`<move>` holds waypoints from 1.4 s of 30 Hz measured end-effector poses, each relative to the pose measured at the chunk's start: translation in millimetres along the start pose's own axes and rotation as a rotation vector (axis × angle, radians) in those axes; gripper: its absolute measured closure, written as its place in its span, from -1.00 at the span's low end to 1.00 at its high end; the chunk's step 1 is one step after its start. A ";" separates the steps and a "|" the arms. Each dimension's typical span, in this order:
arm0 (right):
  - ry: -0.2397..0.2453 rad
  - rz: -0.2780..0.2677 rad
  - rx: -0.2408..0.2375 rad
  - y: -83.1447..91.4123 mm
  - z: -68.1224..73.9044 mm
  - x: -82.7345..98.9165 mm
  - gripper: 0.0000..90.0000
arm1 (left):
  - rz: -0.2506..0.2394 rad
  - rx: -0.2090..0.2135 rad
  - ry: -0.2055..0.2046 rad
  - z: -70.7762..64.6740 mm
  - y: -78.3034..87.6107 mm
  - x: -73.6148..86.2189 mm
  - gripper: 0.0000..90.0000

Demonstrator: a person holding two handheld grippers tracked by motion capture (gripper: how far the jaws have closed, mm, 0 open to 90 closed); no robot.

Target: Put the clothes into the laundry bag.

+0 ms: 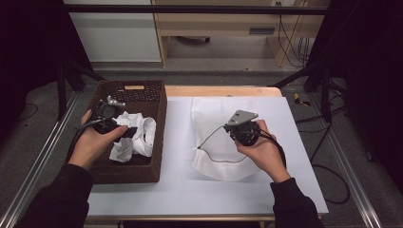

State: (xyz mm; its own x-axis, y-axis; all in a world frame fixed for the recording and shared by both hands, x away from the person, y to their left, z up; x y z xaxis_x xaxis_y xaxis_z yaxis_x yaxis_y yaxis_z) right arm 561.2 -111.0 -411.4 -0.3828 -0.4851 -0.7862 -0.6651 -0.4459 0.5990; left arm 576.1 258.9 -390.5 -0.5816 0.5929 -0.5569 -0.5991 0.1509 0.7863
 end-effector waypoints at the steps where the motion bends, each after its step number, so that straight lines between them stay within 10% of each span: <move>1: 0.003 0.002 -0.001 -1.2 -0.8 1.3 0.95 | 0.007 0.002 0.014 10.0 -8.1 5.4 -0.87; 13: -0.003 0.017 -0.002 -4.9 -2.6 5.1 0.95 | 0.063 0.059 0.043 33.4 -41.0 27.3 -0.86; 32: -0.004 0.028 -0.013 -7.2 -0.8 7.1 0.93 | 0.138 0.243 0.101 3.7 -105.8 28.6 -0.94; 42: 0.002 0.028 -0.017 -7.8 1.5 6.7 0.93 | 0.163 0.200 0.067 -5.2 -123.2 27.1 -1.00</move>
State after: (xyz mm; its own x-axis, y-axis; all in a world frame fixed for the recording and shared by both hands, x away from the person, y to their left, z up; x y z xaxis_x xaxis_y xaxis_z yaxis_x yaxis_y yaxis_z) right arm 562.9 -109.6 -421.6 -0.3998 -0.4986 -0.7691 -0.6433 -0.4451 0.6229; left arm 631.3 252.3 -503.9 -0.7009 0.5695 -0.4295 -0.3774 0.2148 0.9008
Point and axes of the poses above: each handheld gripper's, and its own axes: y roughly backward along the jaws, x roughly out of its underside, z roughly to its left, the point moved 7 cm from there along -y, roughly forward along the jaws, and after that the axes turned 11 degrees about -y, right-handed, at the moved point
